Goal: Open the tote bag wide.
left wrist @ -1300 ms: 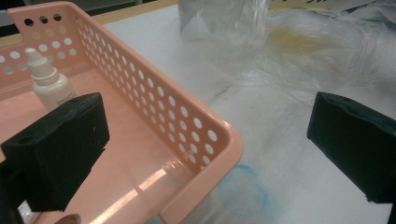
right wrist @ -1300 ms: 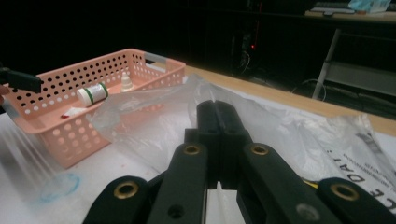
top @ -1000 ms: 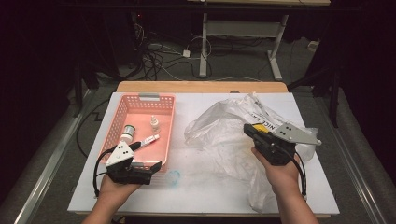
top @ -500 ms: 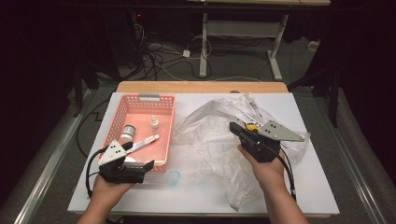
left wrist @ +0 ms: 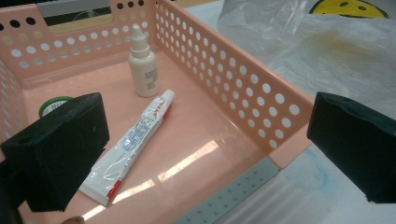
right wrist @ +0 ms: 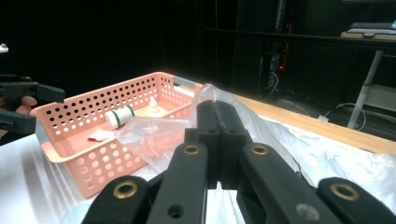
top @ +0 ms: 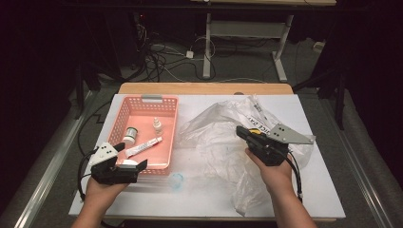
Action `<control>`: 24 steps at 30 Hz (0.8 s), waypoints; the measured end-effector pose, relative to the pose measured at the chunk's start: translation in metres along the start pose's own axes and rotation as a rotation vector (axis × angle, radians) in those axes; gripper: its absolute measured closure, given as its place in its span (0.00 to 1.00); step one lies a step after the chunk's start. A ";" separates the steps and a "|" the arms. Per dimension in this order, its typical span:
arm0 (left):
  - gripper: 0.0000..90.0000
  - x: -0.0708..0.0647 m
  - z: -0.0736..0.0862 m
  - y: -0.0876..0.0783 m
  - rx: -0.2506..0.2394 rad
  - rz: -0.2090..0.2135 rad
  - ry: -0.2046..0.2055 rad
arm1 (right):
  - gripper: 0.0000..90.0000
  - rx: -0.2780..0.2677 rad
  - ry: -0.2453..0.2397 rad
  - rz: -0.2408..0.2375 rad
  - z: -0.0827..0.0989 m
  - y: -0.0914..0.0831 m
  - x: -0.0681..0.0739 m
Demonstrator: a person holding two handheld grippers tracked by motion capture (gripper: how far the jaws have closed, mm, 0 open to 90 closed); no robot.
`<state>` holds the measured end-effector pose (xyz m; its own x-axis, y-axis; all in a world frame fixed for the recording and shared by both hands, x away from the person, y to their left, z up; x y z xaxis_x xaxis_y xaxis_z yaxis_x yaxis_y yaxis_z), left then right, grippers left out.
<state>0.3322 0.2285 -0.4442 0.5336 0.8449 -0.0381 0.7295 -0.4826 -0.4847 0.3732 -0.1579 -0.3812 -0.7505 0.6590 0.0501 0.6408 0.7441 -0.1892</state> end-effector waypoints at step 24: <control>0.00 0.029 0.006 -0.007 -0.019 -0.046 -0.086 | 1.00 0.039 0.008 0.008 0.006 -0.005 -0.008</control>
<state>0.3401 0.2574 -0.4467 0.4615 0.8824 -0.0915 0.7605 -0.4466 -0.4713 0.3753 -0.1671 -0.3865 -0.7442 0.6656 0.0564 0.6395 0.7343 -0.2275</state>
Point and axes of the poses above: each handheld gripper's, and its own axes: y roughly forward along the jaws, z roughly out of its underside, x roughly to its left, the point moved 5 cm from there along y, roughly forward along the jaws, and after that the axes turned 4 degrees about -z, right-handed, at the moved point
